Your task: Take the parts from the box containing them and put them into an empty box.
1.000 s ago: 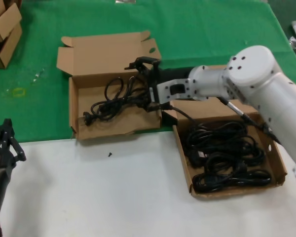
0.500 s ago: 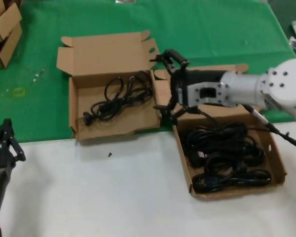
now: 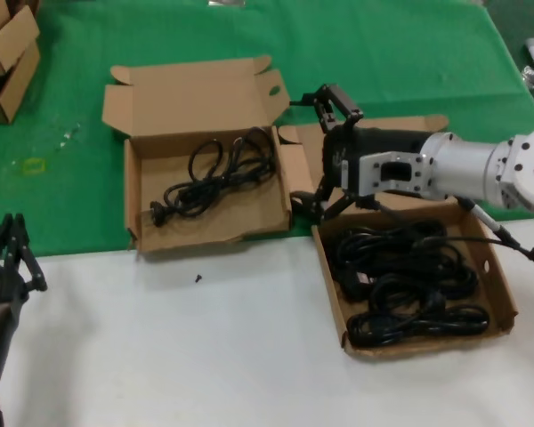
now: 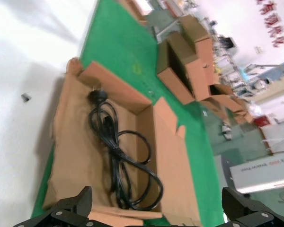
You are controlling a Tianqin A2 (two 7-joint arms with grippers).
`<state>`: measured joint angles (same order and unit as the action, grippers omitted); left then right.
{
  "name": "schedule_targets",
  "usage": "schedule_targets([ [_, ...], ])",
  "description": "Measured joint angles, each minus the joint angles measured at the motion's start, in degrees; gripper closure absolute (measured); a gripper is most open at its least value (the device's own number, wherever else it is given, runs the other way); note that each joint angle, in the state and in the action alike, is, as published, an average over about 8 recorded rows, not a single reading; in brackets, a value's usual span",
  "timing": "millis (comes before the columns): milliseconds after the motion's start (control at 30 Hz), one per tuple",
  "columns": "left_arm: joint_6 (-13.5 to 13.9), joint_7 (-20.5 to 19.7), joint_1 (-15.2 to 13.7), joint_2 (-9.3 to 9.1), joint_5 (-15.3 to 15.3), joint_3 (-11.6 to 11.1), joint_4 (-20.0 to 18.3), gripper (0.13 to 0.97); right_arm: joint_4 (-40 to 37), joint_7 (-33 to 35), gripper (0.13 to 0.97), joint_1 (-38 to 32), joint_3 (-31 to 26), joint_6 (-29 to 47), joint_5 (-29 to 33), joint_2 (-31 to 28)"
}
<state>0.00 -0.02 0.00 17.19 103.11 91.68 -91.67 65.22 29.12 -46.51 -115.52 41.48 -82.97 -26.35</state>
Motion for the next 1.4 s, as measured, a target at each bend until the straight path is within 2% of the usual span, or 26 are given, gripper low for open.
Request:
schedule_targets([
  [200,0.0,0.0,0.0,0.00,0.0,0.0,0.0,0.916,1.3,-1.5,0.132,2.3,1.2,-2.1,-1.0,0.5],
  [467,0.0,0.0,0.0,0.00,0.0,0.0,0.0,0.805,4.0,-4.3,0.129,7.0,3.6,-6.2,-3.0,1.4],
  [600,0.0,0.0,0.0,0.00,0.0,0.0,0.0,0.805,5.4,-5.9,0.129,9.5,4.9,-8.5,-4.1,1.9],
  [867,0.0,0.0,0.0,0.00,0.0,0.0,0.0,0.624,8.2,-9.1,0.129,14.5,7.4,-12.9,-6.3,2.9],
  [900,0.0,0.0,0.0,0.00,0.0,0.0,0.0,0.624,8.6,-9.5,0.129,15.1,7.8,-13.5,-6.6,3.0],
  [1167,0.0,0.0,0.0,0.00,0.0,0.0,0.0,0.401,11.4,-12.6,0.129,20.1,10.3,-17.9,-8.7,4.0],
  [1200,0.0,0.0,0.0,0.00,0.0,0.0,0.0,0.401,11.8,-13.0,0.129,20.8,10.6,-18.5,-9.0,4.1],
  [1400,0.0,0.0,0.0,0.00,0.0,0.0,0.0,0.281,13.9,-15.3,0.129,24.5,12.6,-21.8,-10.6,4.8],
])
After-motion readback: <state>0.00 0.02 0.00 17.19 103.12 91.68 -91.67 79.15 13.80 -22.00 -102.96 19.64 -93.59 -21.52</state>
